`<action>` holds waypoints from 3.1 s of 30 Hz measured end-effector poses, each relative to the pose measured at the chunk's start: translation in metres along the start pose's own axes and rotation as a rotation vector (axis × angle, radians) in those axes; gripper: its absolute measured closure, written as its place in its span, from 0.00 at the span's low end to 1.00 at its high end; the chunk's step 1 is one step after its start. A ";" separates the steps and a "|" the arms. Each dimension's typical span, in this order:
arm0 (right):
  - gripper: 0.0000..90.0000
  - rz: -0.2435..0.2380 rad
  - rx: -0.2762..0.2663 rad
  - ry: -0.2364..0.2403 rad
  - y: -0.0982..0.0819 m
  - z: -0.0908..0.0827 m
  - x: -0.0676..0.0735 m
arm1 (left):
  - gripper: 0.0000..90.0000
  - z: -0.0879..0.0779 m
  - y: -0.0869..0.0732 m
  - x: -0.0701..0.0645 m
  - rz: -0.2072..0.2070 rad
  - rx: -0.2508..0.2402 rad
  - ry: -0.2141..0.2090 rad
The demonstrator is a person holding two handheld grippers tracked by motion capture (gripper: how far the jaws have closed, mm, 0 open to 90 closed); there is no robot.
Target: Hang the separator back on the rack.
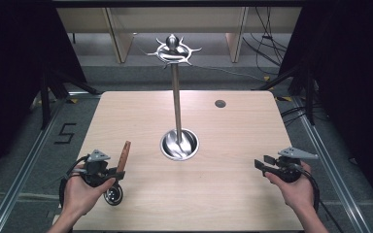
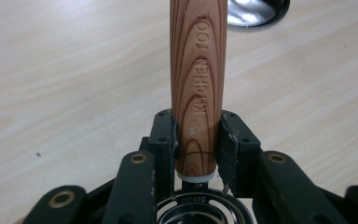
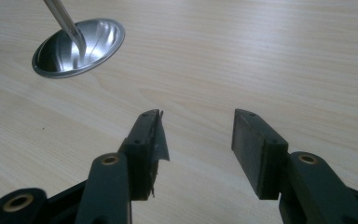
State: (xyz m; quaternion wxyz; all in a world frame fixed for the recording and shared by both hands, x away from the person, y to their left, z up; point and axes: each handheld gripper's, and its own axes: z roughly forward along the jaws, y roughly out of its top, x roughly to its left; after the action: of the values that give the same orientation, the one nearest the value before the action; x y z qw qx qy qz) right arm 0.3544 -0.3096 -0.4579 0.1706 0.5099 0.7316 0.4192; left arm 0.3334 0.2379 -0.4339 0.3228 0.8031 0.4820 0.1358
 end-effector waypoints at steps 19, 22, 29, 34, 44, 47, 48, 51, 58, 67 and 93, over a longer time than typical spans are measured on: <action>0.58 -0.017 -0.005 0.018 0.000 0.002 -0.002 | 0.76 -0.022 0.011 -0.006 -0.044 -0.316 0.042; 0.58 -0.032 -0.015 0.008 0.000 0.002 -0.003 | 0.76 -0.025 0.013 -0.007 -0.041 -0.340 0.046; 0.58 -0.016 -0.005 0.017 0.000 0.002 -0.003 | 0.76 -0.032 0.018 -0.010 -0.035 -0.366 0.052; 0.58 -0.021 -0.008 0.014 0.000 0.003 -0.003 | 0.76 -0.035 0.022 -0.011 -0.030 -0.387 0.047; 0.58 -0.016 -0.006 0.016 0.000 0.003 -0.003 | 0.76 -0.042 0.035 -0.018 -0.018 -0.411 0.038; 0.58 -0.019 -0.003 0.008 0.000 0.002 -0.003 | 0.76 -0.044 0.038 -0.021 -0.013 -0.418 0.033; 0.58 -0.023 -0.006 0.004 0.000 0.002 -0.003 | 0.76 -0.044 0.040 -0.021 -0.005 -0.425 0.031; 0.58 -0.016 -0.002 0.008 0.000 0.002 -0.003 | 0.76 -0.046 0.044 -0.024 0.001 -0.435 0.027; 0.58 -0.024 -0.012 0.018 0.000 0.002 -0.004 | 0.76 -0.050 0.051 -0.028 0.025 -0.452 0.028; 0.58 -0.018 -0.001 0.009 0.000 0.002 -0.003 | 0.76 -0.055 0.059 -0.031 0.024 -0.480 0.024; 0.58 -0.014 -0.004 0.022 0.000 0.002 -0.003 | 0.76 -0.065 0.085 -0.046 0.065 -0.541 0.001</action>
State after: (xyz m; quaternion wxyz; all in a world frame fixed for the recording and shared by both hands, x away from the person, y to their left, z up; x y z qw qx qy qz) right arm 0.3568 -0.3110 -0.4596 0.1664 0.4996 0.7363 0.4250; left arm 0.3345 0.1951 -0.3253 0.5208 0.7027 0.4023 0.2703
